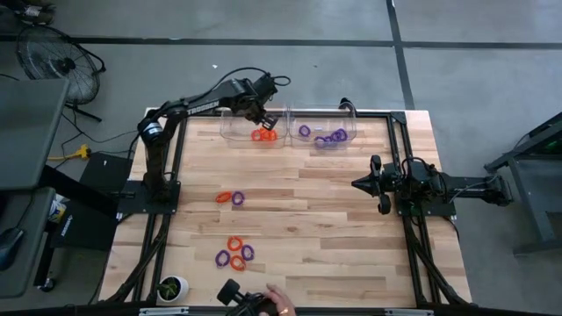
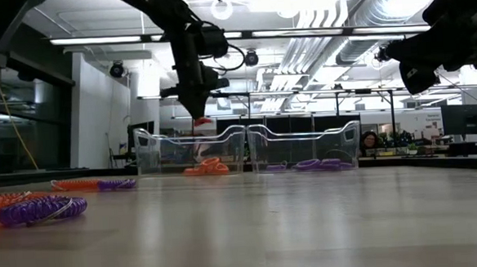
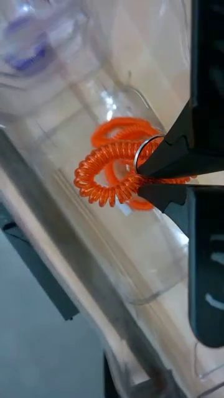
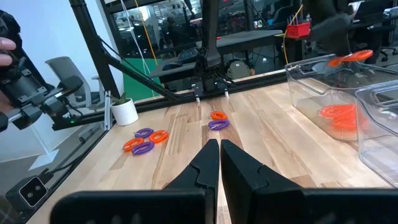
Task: Sort spring keychains
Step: Put the orange spring keychain into the left transparent bin
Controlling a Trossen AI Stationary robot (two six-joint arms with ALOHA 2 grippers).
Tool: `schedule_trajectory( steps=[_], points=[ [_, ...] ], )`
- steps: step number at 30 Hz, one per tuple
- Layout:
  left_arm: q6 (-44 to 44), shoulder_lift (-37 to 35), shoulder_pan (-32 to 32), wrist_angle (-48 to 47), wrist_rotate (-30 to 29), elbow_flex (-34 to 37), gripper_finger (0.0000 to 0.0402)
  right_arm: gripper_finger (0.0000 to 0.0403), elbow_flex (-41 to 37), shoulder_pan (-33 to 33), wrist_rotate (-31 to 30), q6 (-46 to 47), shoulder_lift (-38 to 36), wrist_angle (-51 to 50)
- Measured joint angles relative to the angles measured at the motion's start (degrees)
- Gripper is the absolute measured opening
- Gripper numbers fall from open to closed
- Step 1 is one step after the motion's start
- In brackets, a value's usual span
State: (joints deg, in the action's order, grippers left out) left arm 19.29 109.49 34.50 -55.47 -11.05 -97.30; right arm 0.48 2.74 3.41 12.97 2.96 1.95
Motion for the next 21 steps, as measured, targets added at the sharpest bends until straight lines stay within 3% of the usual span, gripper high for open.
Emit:
schedule_trajectory(
  steps=[8,21],
  points=[
    [-1.0,2.0,0.0,-0.2,0.5,-1.2,0.0017,0.0012,0.0,0.0,0.0,0.0,0.0,0.0],
    [-2.6,2.1,0.0,-0.9,0.5,-1.2,0.0107,0.0012,0.0,0.0,0.0,0.0,0.0,0.0]
  ],
)
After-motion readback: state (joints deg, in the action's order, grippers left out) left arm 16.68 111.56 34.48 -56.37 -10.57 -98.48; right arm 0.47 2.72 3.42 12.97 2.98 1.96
